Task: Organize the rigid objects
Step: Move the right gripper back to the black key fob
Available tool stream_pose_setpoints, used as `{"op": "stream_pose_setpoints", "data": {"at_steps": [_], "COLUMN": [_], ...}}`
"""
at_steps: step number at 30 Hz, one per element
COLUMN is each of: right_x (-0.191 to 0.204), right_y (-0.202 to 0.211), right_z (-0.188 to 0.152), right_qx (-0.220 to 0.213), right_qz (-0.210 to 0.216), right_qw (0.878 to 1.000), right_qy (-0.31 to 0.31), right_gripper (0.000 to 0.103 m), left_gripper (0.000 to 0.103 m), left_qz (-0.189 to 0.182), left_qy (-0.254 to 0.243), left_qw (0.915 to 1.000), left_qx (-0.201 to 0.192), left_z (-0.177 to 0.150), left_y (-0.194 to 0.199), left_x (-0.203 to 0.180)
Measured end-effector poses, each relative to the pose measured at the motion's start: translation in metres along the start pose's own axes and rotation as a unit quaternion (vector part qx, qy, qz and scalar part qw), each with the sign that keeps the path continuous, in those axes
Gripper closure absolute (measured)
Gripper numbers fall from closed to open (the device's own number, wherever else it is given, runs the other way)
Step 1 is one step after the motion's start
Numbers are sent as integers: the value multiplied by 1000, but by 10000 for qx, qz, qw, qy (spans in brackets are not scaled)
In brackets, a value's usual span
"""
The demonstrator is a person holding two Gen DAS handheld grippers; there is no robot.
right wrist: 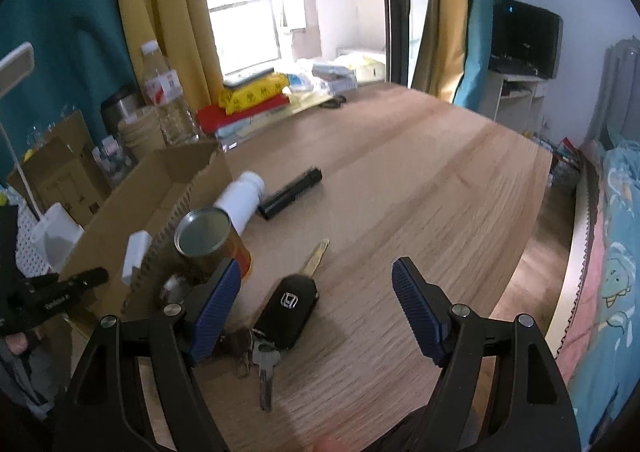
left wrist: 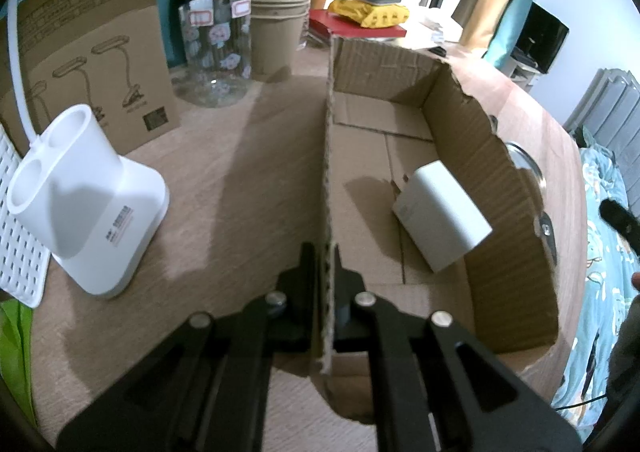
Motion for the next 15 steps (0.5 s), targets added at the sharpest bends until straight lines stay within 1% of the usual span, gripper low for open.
{"op": "stream_pose_setpoints", "data": {"at_steps": [8, 15], "right_x": [11, 15], "right_y": [-24, -33], "right_z": [-20, -26], "right_qx": [311, 404], "right_qz": [43, 18], "right_qw": [9995, 9992], "right_qy": [10, 62], "right_gripper": [22, 22], "left_gripper": [98, 98], "left_qz": [-7, -7], "left_qy": [0, 1], "left_qw": [10000, 10000], "left_qx": [3, 4], "left_z": [-1, -1], "left_y": [1, 0], "left_x": [-1, -1]}}
Point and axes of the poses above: each gripper's, at about its wrist camera, not at the fingertips, and y roughly against the way its jaws point, x to its left, z to its top, the point moved 8 cm from there along -y, roughly the way its jaws point, and after that the axes turned 5 degrees about -x, right-handed, at the moved point
